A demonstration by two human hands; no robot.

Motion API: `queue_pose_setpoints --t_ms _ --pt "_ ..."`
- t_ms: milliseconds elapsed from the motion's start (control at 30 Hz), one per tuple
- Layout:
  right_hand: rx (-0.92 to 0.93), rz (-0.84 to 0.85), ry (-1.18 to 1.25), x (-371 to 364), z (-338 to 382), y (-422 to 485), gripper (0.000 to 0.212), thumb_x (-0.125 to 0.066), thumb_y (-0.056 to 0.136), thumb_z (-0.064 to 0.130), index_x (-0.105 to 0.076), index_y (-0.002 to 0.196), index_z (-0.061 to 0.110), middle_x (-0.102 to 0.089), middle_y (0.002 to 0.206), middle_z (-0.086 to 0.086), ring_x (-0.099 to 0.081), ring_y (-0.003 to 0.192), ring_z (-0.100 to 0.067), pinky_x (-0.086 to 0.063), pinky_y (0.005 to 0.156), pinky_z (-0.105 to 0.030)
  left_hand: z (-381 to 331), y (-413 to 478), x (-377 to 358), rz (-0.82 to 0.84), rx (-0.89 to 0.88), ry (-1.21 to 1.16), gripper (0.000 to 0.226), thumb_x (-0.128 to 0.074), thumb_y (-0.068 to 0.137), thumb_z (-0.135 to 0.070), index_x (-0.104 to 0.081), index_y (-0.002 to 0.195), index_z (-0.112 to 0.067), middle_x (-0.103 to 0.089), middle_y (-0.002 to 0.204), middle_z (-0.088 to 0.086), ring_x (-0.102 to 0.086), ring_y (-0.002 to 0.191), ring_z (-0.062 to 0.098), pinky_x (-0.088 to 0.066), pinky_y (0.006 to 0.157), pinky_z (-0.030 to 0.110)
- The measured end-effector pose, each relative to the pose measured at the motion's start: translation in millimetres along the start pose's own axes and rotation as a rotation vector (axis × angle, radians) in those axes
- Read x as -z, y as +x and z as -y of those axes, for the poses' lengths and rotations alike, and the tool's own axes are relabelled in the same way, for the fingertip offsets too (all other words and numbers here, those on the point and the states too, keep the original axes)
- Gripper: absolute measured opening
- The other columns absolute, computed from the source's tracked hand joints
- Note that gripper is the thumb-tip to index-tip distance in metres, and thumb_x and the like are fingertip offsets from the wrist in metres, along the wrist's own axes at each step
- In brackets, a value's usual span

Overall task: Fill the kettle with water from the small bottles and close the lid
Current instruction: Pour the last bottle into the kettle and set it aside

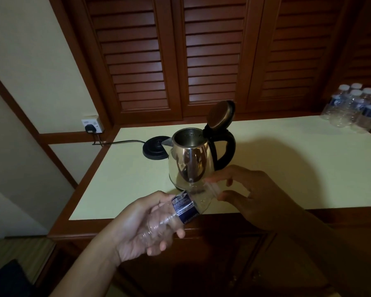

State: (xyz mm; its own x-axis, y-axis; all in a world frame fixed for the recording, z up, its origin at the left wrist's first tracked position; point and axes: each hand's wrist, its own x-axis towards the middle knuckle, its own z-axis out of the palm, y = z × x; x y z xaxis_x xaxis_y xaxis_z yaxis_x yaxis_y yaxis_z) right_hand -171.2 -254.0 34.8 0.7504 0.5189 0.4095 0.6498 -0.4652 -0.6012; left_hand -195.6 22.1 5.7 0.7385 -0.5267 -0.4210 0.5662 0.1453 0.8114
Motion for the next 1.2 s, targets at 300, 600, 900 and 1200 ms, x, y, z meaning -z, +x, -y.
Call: queue_pose_setpoints --t_ms 300,600,900,1200 --pt "0.079 0.04 -0.107 -2.7 -10.8 5.6 0.033 -0.059 0.095 0.049 -0.067 0.122 0.031 -0.06 0.109 0.031 -0.058 0.106 0.001 -0.044 0.083 -0.011 -1.9 1.9 5.2 0.047 0.101 -0.014 0.081 -0.073 0.085 -0.039 -0.049 0.138 0.017 -0.069 0.078 0.027 -0.061 0.039 0.024 -0.039 0.033 0.019" --pt "0.062 -0.125 -0.134 -13.6 -3.3 20.3 0.039 -0.035 0.105 0.038 -0.048 0.07 0.028 -0.041 0.062 0.015 -0.04 0.059 -0.005 -0.028 0.06 -0.015 -10.7 9.8 -16.4 0.041 -0.013 0.03 0.059 -0.061 0.095 -0.033 -0.058 0.125 0.017 -0.065 0.077 0.03 -0.058 0.039 0.026 -0.039 0.032 0.02" --pt "-0.236 -0.232 -0.002 8.3 -4.2 32.7 0.07 -0.04 0.101 0.06 -0.05 0.065 0.002 -0.037 0.051 0.002 -0.035 0.045 -0.011 -0.03 0.051 -0.023 -7.7 17.7 -54.4 -0.439 -0.651 0.56 0.033 -0.057 0.102 -0.042 -0.077 0.095 -0.018 -0.064 0.061 0.024 -0.056 0.044 0.023 -0.044 0.043 0.028" --pt "-0.017 -0.269 -0.199 14.1 -29.8 25.9 0.047 -0.034 0.104 0.05 -0.04 0.061 0.033 -0.038 0.051 0.008 -0.041 0.047 -0.011 -0.033 0.049 -0.031 -8.3 27.7 -55.4 -0.457 -0.749 0.727 0.02 -0.066 0.099 -0.041 -0.082 0.098 -0.028 -0.075 0.076 0.005 -0.066 0.061 0.019 -0.053 0.054 0.032"
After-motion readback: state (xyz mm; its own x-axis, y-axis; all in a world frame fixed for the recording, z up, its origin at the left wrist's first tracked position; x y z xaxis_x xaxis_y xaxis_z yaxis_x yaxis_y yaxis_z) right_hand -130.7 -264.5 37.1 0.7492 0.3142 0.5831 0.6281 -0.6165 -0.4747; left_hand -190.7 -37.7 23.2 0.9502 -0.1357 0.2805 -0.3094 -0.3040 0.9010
